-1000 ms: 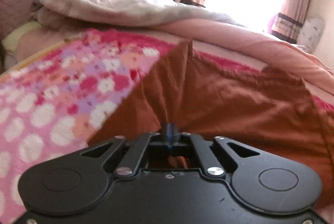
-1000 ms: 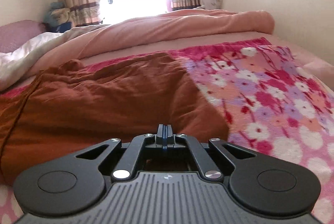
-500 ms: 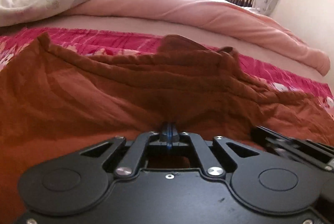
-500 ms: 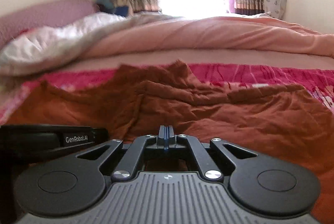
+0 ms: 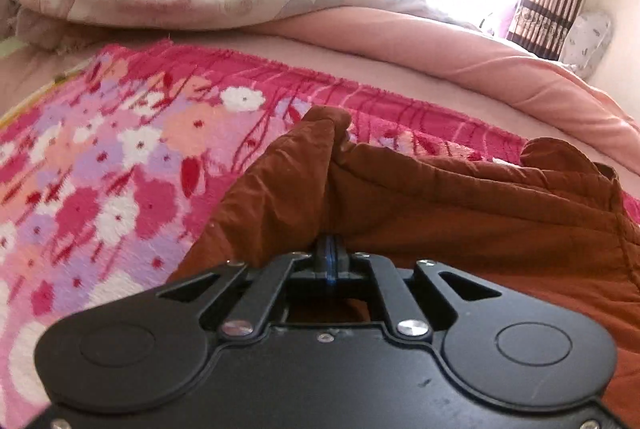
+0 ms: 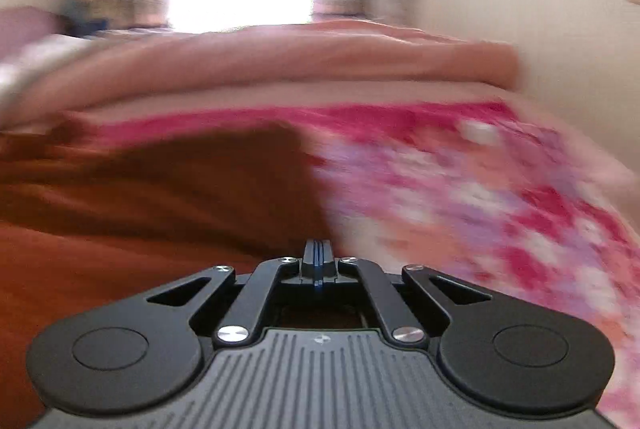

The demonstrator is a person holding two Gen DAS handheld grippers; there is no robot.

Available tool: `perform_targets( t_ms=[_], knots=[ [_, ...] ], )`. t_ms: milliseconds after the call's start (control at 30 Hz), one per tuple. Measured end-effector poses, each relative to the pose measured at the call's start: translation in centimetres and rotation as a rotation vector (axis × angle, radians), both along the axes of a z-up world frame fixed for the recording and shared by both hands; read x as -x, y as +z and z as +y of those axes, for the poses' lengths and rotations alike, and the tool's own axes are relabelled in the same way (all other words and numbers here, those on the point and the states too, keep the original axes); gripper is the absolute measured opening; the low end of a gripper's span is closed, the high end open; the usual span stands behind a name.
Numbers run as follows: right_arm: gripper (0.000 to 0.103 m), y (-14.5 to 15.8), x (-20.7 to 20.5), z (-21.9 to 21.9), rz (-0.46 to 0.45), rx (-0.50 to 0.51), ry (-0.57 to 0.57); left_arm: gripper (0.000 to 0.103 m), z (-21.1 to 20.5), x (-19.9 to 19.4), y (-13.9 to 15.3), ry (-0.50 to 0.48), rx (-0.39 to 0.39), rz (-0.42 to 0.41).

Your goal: Fold large clothes

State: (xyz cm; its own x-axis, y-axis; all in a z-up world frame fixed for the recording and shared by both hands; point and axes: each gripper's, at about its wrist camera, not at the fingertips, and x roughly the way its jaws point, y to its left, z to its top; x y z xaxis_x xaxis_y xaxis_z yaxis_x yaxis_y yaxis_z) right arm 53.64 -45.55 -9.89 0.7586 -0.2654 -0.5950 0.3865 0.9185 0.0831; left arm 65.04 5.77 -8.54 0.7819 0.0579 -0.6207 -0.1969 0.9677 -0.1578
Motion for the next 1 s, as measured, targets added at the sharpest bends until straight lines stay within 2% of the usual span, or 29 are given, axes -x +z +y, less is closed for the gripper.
perform_targets(
  t_ms=[33, 133, 200, 267, 333, 400, 467, 533, 600, 667, 800, 933, 1000],
  knots=[
    [0.0, 0.2, 0.9, -0.9, -0.032, -0.053, 0.012, 0.002, -0.2, 0.6, 0.6, -0.004, -0.003, -0.009],
    [0.001, 2.3, 5.6, -3.1, -0.155, -0.142, 0.066, 0.0, 0.7, 3.1, 1.8, -0.024, 0.063, -0.023],
    [0.008, 3.6, 8.5, -4.7, -0.207, -0.2, 0.115, 0.0, 0.5, 5.3, 2.7, -0.046, 0.078, -0.035],
    [0.014, 3.8, 10.9, -5.8, -0.2, -0.258, 0.176, 0.0, -0.2, 7.3, 3.5, -0.092, 0.085, -0.036],
    [0.014, 3.5, 12.4, -6.3, -0.171, -0.286, 0.249, 0.0, -1.6, 9.4, 3.7, -0.144, 0.077, -0.017],
    [0.014, 2.7, 13.0, -5.8, -0.11, -0.248, 0.288, 0.0, -3.4, 10.4, 3.2, -0.189, 0.078, 0.008],
    [0.014, 1.6, 13.1, -5.3, -0.061, -0.23, 0.331, 0.001, -5.7, 11.3, 2.8, -0.204, 0.029, 0.011],
    [0.014, 0.9, 13.0, -4.3, -0.048, -0.211, 0.373, 0.003, -7.4, 12.1, 2.6, -0.19, -0.033, -0.008],
    [0.015, 0.9, 12.6, -3.3, -0.059, -0.199, 0.409, 0.008, -8.1, 13.2, 2.6, -0.177, -0.043, -0.021],
    [0.019, 1.2, 11.9, -2.5, -0.065, -0.194, 0.445, 0.022, -7.8, 14.2, 2.8, -0.155, -0.036, -0.035],
    [0.019, 1.4, 10.2, -1.6, -0.038, -0.143, 0.465, 0.023, -6.1, 13.8, 2.0, -0.095, -0.061, 0.002],
    [0.019, 0.6, 8.8, -1.4, -0.007, -0.145, 0.447, 0.025, -4.7, 11.5, 0.5, -0.087, -0.013, 0.049],
    [0.02, 0.2, 8.7, -1.2, -0.009, -0.12, 0.438, 0.025, -4.2, 11.0, 0.7, -0.078, 0.012, 0.057]
  ],
)
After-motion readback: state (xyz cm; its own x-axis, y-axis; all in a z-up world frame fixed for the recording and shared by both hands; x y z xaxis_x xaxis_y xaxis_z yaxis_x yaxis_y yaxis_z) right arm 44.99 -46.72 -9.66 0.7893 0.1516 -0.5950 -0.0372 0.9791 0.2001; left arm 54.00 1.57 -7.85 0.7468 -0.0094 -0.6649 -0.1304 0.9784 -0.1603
